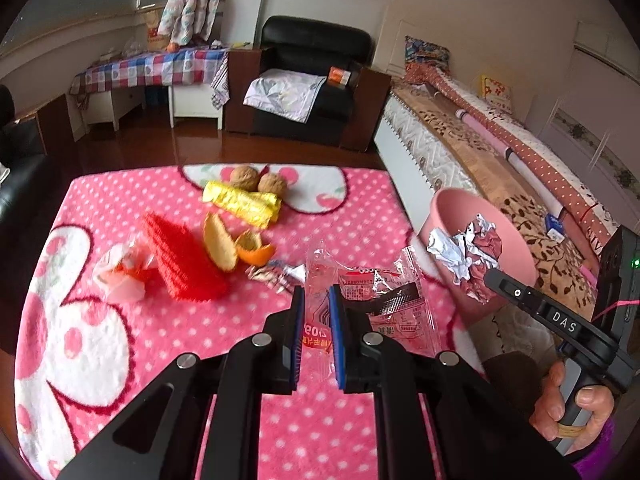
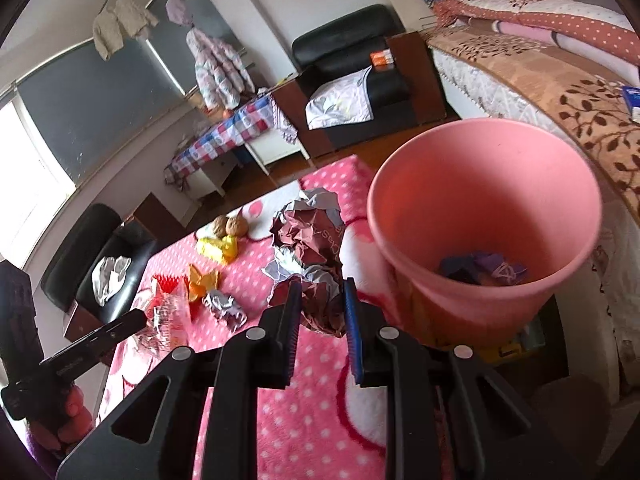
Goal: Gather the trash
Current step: 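Carry the plastic wrapper in the left tool and foil in the right tool over the pink bucket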
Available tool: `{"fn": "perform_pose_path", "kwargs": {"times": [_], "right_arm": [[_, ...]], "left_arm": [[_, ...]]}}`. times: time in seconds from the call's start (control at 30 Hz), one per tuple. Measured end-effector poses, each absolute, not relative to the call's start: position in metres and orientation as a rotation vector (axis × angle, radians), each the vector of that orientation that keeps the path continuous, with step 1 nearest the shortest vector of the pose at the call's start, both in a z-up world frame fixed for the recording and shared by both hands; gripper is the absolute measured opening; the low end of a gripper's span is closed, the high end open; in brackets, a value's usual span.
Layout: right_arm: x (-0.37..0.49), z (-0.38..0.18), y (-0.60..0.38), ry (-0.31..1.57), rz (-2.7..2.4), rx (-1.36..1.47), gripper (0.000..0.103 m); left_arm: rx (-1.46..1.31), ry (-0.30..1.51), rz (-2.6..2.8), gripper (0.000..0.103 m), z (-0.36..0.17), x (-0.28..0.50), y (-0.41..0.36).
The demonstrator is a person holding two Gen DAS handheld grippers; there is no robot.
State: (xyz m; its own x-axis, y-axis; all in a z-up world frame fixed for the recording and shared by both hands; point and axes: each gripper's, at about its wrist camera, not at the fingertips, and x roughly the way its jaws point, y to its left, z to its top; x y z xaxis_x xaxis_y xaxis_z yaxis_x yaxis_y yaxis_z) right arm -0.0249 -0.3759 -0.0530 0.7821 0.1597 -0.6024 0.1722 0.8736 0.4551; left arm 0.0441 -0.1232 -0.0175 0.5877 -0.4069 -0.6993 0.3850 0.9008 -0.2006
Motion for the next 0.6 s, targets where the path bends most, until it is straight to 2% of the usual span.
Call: {"fn": "perform_pose_path", "kwargs": {"times": [0.6], "right_arm": [[-0.038, -0.047, -0.427, 0.622, -0.226, 0.506, 0.021]], "left_arm": [[0.037, 0.740, -0.560, 0.011, 0.013, 0.059, -0.204]]}}
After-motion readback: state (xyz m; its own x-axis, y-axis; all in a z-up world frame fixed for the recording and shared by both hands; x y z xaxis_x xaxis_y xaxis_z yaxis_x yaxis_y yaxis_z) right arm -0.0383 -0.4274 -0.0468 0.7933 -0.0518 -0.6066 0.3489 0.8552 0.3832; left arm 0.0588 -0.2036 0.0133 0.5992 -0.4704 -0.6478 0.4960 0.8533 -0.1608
